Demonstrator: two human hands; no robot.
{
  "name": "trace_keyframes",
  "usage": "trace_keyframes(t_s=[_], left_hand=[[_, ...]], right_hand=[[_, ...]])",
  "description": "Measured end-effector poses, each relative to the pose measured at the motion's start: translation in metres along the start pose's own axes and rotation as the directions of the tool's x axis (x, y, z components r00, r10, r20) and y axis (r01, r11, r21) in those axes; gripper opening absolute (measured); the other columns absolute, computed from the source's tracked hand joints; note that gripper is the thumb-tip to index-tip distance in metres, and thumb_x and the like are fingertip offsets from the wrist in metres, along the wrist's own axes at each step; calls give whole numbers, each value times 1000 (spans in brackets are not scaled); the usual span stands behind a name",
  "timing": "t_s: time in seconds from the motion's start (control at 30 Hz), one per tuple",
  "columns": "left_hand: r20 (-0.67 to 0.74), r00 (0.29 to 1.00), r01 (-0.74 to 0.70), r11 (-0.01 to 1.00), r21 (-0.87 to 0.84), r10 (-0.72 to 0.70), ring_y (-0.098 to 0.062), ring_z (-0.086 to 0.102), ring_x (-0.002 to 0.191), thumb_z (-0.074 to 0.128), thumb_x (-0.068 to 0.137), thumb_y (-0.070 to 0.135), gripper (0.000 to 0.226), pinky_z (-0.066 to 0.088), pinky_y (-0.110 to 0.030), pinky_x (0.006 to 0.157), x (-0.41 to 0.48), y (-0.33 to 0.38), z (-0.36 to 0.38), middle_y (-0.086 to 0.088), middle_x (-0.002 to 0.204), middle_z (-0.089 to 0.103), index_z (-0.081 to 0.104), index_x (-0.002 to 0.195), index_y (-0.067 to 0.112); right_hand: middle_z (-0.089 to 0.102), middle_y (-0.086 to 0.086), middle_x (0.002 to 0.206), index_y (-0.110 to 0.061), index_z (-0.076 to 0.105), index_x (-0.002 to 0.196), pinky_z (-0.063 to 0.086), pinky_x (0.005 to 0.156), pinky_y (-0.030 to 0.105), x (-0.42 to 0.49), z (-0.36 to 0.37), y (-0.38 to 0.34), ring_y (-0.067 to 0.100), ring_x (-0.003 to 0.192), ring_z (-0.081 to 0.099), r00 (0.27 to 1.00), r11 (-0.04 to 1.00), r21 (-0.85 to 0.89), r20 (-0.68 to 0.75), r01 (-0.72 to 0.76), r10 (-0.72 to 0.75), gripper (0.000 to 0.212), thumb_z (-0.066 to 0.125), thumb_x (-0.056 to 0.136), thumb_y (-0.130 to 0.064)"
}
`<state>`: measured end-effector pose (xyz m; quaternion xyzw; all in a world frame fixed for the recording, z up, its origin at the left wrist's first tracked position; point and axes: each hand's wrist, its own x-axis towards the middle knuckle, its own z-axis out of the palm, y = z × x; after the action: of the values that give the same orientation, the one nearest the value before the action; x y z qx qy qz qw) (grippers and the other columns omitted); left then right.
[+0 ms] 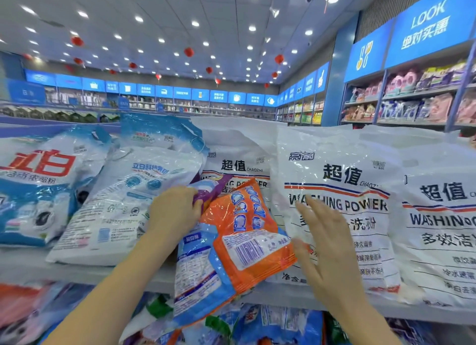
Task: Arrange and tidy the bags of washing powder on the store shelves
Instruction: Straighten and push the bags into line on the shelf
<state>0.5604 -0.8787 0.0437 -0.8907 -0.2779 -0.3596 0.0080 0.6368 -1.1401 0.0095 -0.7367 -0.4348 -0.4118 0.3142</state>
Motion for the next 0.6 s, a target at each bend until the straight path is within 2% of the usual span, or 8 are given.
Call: trace_keyframes(t_s=[0.1,0.2,0.27,0.33,0.43,0.5,0.53,0.6], left_hand=[[28,1000,-15,998,54,13,-31,60,97,48,94,31,25,45,-35,76,15,-3,-5,-9,99,68,67,100,17],[7,1000,18,989,-144,-17,-31,61,92,53,93,26,21,44,-34,76,35,-17,-3,-10,96,71,70,94,13],[9,996,84,942,-326,-85,-28,61,90,56,91,21,19,42,-33,76,46,-24,-7,-9,93,71,72,90,10],[35,985,166,849,-502,-171,-25,58,83,58,90,16,16,41,-32,76,56,-27,-17,-9,88,69,71,85,9],[78,973,203,636,-745,-219,-24,58,78,58,90,12,19,46,-37,80,72,-26,-38,-8,77,65,65,73,13],[88,973,190,517,-835,-215,-16,54,69,55,92,10,26,45,-31,70,77,-22,-56,-2,70,59,61,67,15],[88,973,180,469,-864,-212,-12,52,65,54,93,9,28,43,-26,64,79,-19,-65,-1,67,57,60,66,16],[113,969,185,344,-921,-219,-9,51,58,54,92,7,29,41,-21,57,79,-15,-79,0,62,57,58,65,15]], right_hand=[[41,1,146,-25,41,140,19,112,43,4,14,-28,18,136,32,995,994,-84,80,67,-60,53,35,93,-50],[45,4,143,-26,47,135,21,109,47,2,34,-50,23,135,36,978,978,-170,186,122,-90,54,32,93,-55],[49,5,141,-27,49,134,23,107,48,-3,47,-58,26,130,43,958,960,-237,274,149,-82,56,25,94,-58],[52,7,138,-28,49,134,24,104,50,-7,57,-59,28,125,51,939,935,-308,337,178,-67,56,26,93,-58],[55,7,135,-29,50,133,26,102,51,-6,61,-60,29,120,56,927,927,-334,373,169,-34,56,37,86,-56],[55,4,135,-29,51,132,26,102,49,-6,58,-62,25,121,55,930,943,-302,368,141,-21,54,30,91,-57],[54,1,136,-28,50,133,27,104,46,-5,56,-64,22,123,53,934,964,-249,356,89,6,57,25,93,-60],[50,-8,139,-30,44,138,31,107,37,4,49,-68,11,128,46,957,993,11,270,-116,109,64,25,90,-67]])
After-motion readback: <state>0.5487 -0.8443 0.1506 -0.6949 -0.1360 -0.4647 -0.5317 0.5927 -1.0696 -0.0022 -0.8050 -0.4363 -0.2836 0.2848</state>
